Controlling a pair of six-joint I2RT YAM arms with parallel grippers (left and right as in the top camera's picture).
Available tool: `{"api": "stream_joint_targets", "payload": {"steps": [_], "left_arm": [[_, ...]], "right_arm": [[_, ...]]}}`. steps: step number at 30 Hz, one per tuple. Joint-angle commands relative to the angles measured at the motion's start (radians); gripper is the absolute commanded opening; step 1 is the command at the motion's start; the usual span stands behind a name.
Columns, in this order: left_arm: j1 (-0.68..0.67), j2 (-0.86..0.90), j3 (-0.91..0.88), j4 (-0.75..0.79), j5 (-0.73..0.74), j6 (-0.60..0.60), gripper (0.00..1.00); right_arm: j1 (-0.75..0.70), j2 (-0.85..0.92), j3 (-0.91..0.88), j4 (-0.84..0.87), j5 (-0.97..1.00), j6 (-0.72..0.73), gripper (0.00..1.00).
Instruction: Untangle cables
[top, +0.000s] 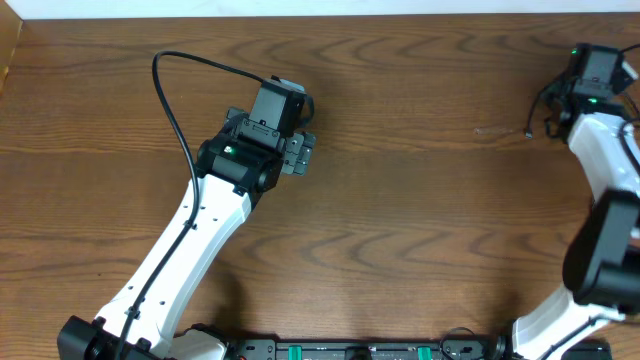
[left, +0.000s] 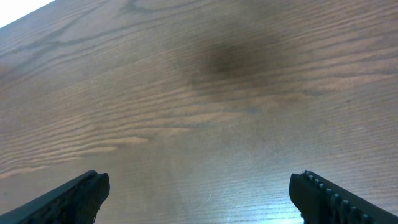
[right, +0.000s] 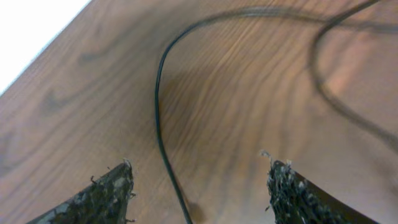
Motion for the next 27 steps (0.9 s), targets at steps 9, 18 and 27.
{"api": "stream_joint_targets", "payload": {"steps": [9,18,27], "left_arm": [[0.002,0.002,0.002,0.001,-0.002,-0.012,0.98],[0.002,0.002,0.002,0.002,-0.002,-0.012,0.98],[0.002,0.002,0.002,0.023,-0.002,-0.012,0.98]], "right_arm": [[-0.003,0.132,0.001,0.332,0.005,0.073,0.87],[-0.051,0.137,0.001,0.488,0.036,0.063,0.97],[-0.126,0.200,0.002,0.576,0.033,0.066,0.95]]}}
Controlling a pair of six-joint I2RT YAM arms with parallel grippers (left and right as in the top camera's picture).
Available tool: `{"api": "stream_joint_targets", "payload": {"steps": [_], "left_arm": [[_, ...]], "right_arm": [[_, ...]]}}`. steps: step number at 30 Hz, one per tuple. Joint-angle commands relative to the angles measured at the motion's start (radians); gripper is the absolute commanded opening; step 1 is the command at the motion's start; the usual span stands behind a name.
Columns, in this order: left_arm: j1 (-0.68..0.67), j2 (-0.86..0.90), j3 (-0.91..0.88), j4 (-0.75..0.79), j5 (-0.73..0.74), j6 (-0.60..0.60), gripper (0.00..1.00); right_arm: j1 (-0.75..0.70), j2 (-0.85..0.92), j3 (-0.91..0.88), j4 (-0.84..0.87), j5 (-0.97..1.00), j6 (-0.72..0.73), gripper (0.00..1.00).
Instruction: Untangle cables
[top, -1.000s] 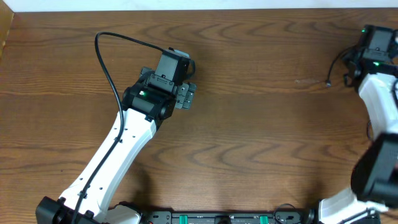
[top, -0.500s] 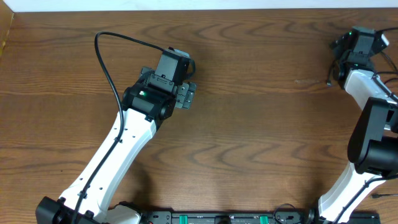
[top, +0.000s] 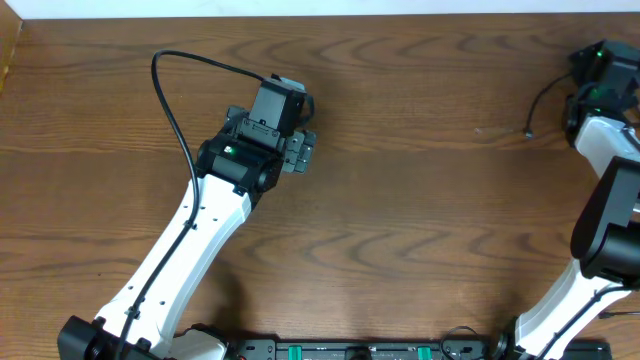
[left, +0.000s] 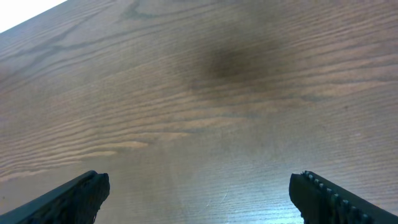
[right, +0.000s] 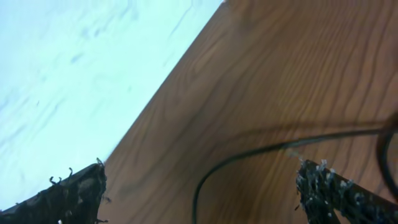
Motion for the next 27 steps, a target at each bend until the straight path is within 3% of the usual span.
{"api": "stream_joint_targets", "payload": {"steps": [1,9,13,14,15,18,19,27], "left_arm": [[0.002,0.002,0.002,0.004,-0.002,-0.012,0.98],[0.002,0.002,0.002,0.005,-0.002,-0.012,0.98],[0.002,0.002,0.002,0.005,-0.002,-0.012,0.98],[0.002,0.002,0.002,0.005,-0.002,-0.012,0.98],[0.002,0.002,0.002,0.004,-0.002,-0.013,0.98],[0.002,0.002,0.002,0.004,0.012,-0.012,0.98],[0.002,0.002,0.002,0.005,0.029,-0.012,0.98],[0.002,0.002,0.002,0.004,0.066,-0.012,0.98]], "right_arm": [[-0.019,0.057,0.008,0.010,0.016,0.005,0.95],[-0.023,0.203,0.087,0.009,-0.012,0.006,0.99],[-0.023,0.244,0.128,0.010,-0.018,0.006,0.96],[-0.023,0.255,0.142,0.011,-0.018,0.005,0.74],[-0.024,0.268,0.155,0.016,-0.019,0.006,0.36],[-0.024,0.286,0.174,0.020,-0.032,0.006,0.07],[-0.025,0.291,0.176,0.020,-0.035,0.006,0.01],[-0.027,0.294,0.177,0.003,-0.120,-0.025,0.01]]}}
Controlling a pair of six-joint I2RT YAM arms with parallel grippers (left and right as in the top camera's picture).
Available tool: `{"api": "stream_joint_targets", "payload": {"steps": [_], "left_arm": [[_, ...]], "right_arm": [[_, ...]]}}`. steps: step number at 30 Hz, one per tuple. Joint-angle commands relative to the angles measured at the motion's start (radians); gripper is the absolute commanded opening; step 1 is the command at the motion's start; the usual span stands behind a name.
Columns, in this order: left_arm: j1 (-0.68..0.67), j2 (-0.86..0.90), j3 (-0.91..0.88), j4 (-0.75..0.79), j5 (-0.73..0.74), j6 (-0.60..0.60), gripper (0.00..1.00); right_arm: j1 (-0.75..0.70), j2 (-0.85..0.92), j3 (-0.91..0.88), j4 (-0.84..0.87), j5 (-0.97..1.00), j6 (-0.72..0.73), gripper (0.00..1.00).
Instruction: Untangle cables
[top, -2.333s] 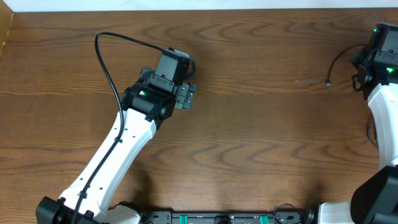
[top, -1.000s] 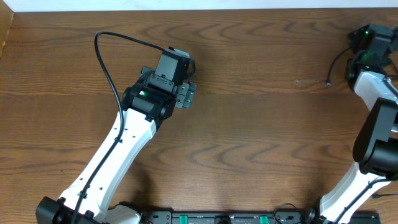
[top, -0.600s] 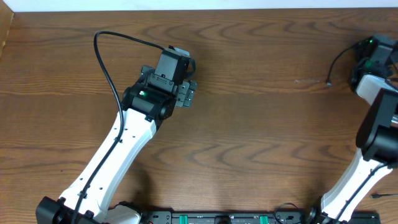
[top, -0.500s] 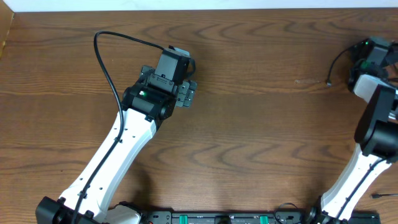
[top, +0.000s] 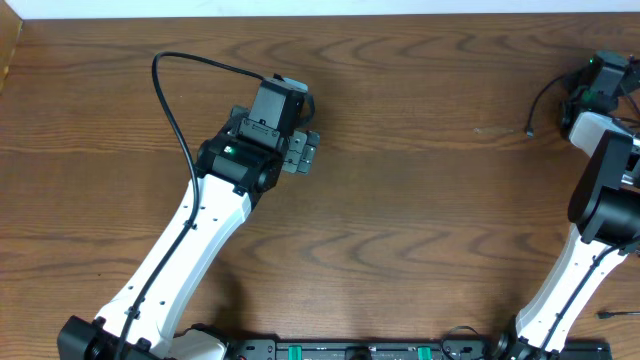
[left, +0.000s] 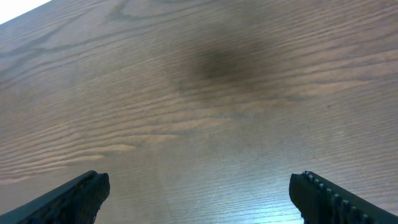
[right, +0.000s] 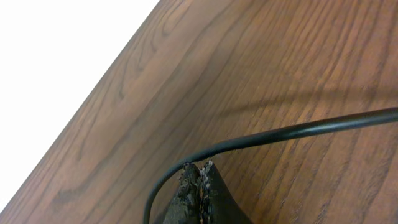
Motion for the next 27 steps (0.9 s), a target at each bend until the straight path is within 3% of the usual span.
{"api": "stream_joint_targets", "payload": {"steps": [1,3,4,5,6,8,10,18,22,26,27], "left_arm": [[0.002,0.002,0.002,0.001,0.016,-0.011,0.98],[0.002,0.002,0.002,0.001,0.016,-0.011,0.98],[0.002,0.002,0.002,0.001,0.016,-0.011,0.98],[0.002,0.002,0.002,0.001,0.016,-0.011,0.98],[0.002,0.002,0.002,0.001,0.016,-0.011,0.98],[0.002,0.002,0.002,0.001,0.016,-0.011,0.98],[0.002,0.002,0.002,0.001,0.016,-0.011,0.98],[0.002,0.002,0.002,0.009,0.016,-0.011,0.98],[0.002,0.002,0.002,0.008,0.016,-0.011,0.98],[0.002,0.002,0.002,0.008,0.016,-0.011,0.98],[0.002,0.002,0.002,0.008,0.016,-0.011,0.98]], "right_arm": [[-0.003,0.030,0.016,-0.010,-0.069,-0.028,0.01],[-0.003,0.025,0.016,-0.012,-0.087,-0.027,0.01],[-0.003,0.022,0.016,-0.012,-0.089,-0.027,0.07],[-0.003,0.019,0.017,-0.010,-0.088,-0.027,0.33],[-0.004,0.018,0.020,-0.004,-0.084,-0.027,0.44],[-0.003,0.018,0.025,0.003,-0.061,-0.028,0.78],[-0.005,0.019,0.026,0.006,-0.040,-0.028,0.85],[-0.011,0.068,0.027,0.096,-0.022,-0.068,0.85],[-0.015,0.124,0.043,0.126,-0.046,-0.069,0.66],[-0.016,0.158,0.066,0.124,-0.071,-0.069,0.57],[-0.016,0.163,0.069,0.126,-0.076,-0.068,0.45]]}}
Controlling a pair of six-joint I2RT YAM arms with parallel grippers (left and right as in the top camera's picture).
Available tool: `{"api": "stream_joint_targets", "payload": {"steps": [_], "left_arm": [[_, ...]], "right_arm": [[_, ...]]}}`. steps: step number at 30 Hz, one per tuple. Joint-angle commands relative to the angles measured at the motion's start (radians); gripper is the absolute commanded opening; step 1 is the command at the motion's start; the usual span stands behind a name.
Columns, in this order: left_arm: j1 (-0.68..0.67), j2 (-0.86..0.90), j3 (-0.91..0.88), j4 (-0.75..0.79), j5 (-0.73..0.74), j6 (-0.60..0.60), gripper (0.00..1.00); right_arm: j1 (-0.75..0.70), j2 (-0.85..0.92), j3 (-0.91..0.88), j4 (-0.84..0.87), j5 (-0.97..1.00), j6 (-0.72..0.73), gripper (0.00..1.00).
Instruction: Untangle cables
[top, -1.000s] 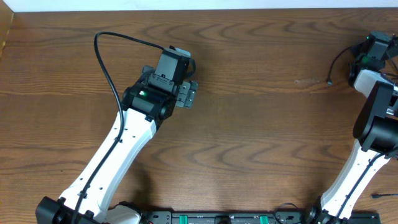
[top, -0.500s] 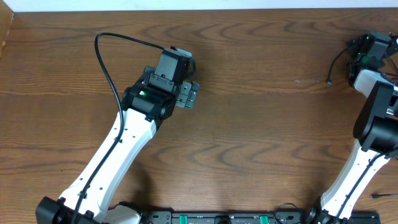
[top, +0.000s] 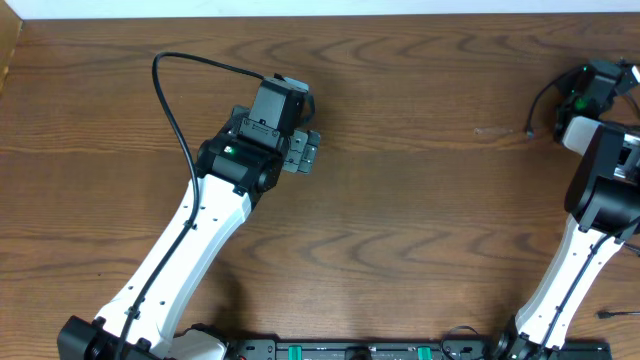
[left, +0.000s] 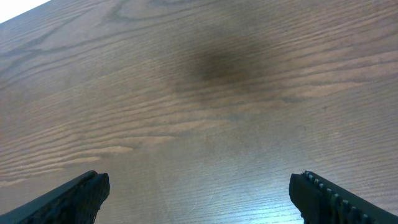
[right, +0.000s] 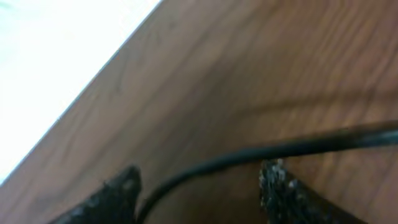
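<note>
A thin black cable (top: 530, 126) lies at the table's far right; its tangle is hidden under the right arm. In the right wrist view the same cable (right: 292, 147) crosses blurred between the fingertips (right: 281, 186) of my right gripper (right: 199, 193), which is open and low over the wood. Overhead, the right gripper (top: 568, 100) sits just right of the cable's loose end. My left gripper (top: 303, 152) is left of centre, and in its own view the left gripper (left: 199, 198) stands wide open over bare wood with nothing between its fingers.
The wooden table (top: 420, 220) ends at a white strip along the far edge (right: 43, 81), close to the right gripper. The left arm's own black lead (top: 170, 100) loops above the table at the left.
My right gripper was shut with its tips just under the cable. Now it is open and the cable runs between its fingers. The left arm has not moved.
My right gripper first hung open over a curve of the cable. Then it was still open, turned toward the table's far edge. Then it was shut beside the cable, and now it is open around it. The left gripper stayed open over bare wood throughout.
</note>
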Motion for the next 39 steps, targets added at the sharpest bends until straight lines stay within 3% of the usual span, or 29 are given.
{"api": "stream_joint_targets", "payload": {"steps": [1,2,3,11,20,31,39], "left_arm": [[0.002,0.002,0.002,0.003,0.006,-0.008,0.98],[0.002,0.002,0.002,0.003,0.006,-0.008,0.98],[0.002,0.002,0.002,0.002,0.006,-0.009,0.98],[0.002,0.003,0.002,0.002,0.006,-0.008,0.98],[0.002,0.003,0.002,0.002,0.006,-0.008,0.98],[0.002,0.003,0.002,0.002,0.005,-0.005,0.98],[0.002,0.003,0.002,0.002,0.006,-0.001,0.98]], "right_arm": [[-0.006,0.038,0.019,-0.012,-0.034,-0.002,0.29],[-0.006,0.038,0.022,-0.012,-0.040,-0.002,0.06],[-0.006,0.038,0.026,-0.013,-0.051,-0.002,0.01],[-0.010,-0.057,0.050,-0.130,-0.140,-0.010,0.01],[-0.032,-0.374,0.050,-0.462,0.005,-0.074,0.01],[-0.121,-0.630,0.050,-0.823,0.131,-0.072,0.01],[-0.230,-0.761,0.050,-1.106,0.309,0.036,0.01]]}}
